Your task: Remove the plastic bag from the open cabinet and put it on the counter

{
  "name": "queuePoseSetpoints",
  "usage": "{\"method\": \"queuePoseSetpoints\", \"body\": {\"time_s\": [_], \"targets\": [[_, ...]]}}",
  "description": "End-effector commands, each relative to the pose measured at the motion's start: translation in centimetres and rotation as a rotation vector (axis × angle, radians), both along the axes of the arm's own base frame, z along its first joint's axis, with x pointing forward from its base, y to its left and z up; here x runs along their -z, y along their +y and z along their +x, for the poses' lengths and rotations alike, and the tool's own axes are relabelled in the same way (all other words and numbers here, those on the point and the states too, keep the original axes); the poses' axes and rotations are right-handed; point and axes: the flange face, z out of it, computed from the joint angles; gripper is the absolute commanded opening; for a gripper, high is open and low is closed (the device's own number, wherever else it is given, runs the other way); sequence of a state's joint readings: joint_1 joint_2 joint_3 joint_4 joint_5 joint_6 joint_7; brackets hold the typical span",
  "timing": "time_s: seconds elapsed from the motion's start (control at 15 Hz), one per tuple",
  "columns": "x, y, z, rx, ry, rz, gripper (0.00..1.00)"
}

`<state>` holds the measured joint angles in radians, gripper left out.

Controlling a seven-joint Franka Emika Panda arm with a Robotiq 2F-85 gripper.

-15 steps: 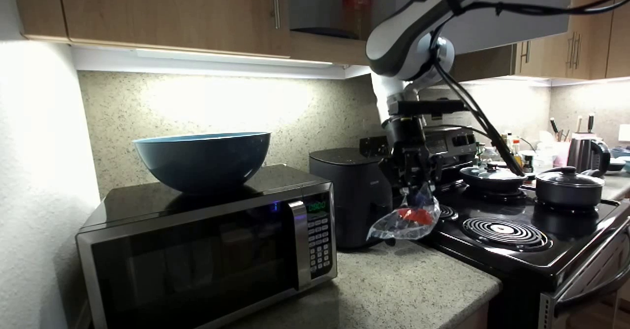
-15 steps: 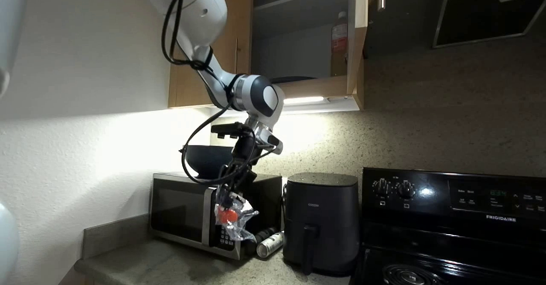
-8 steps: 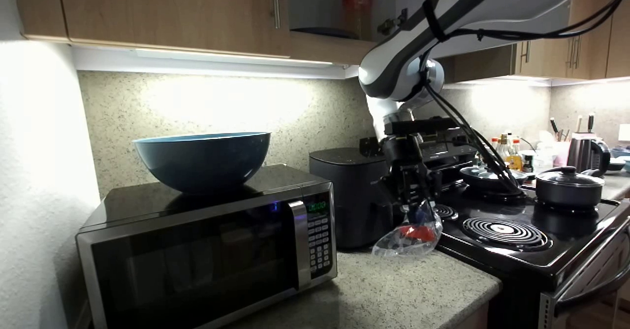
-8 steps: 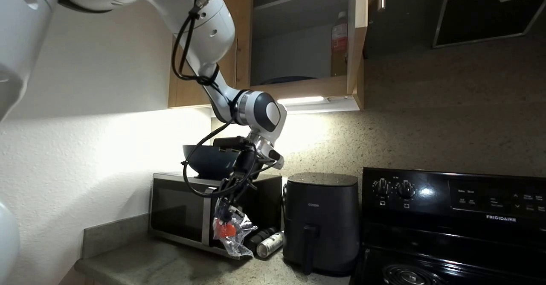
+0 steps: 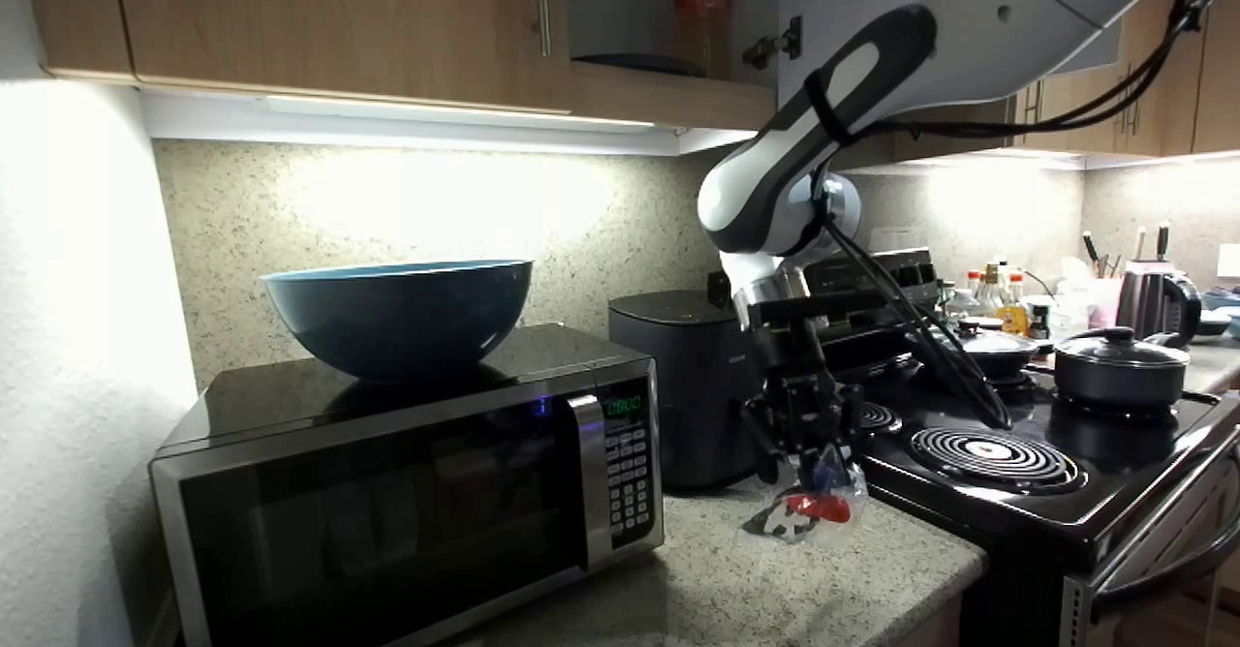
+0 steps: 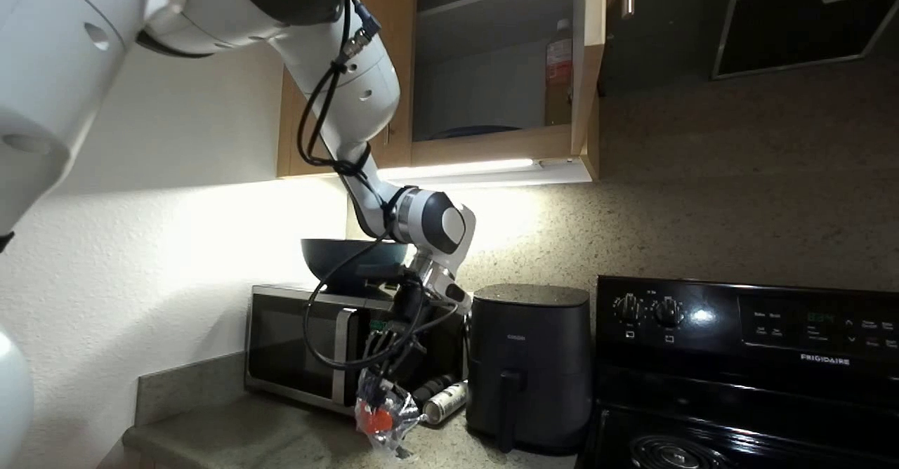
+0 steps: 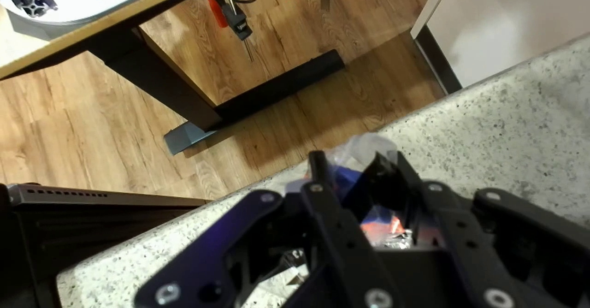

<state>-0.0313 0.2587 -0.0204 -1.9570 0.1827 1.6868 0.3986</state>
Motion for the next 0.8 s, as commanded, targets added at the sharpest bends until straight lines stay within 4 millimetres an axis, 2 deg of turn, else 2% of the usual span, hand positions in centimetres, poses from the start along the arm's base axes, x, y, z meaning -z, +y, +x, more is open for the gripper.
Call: {"method": "queuePoseSetpoints", "body": {"time_s": [0.0,0.07,0.2,0.27,0.73], "targets": [[3.6,-0.6,0.7,0.063,-0.006,-0.099,0.13],[2.4,-0.4,0.6,0.032,0.000,-0.040,0.35],[4.1,-0.7,0.9,0.048,0.007,-0.065,0.35],[4.3,-0.8,0.9,0.050,0.010,-0.068,0.13],[9.5,-0.5,3.1,0.118,-0.081,-0.328,0.13]]}}
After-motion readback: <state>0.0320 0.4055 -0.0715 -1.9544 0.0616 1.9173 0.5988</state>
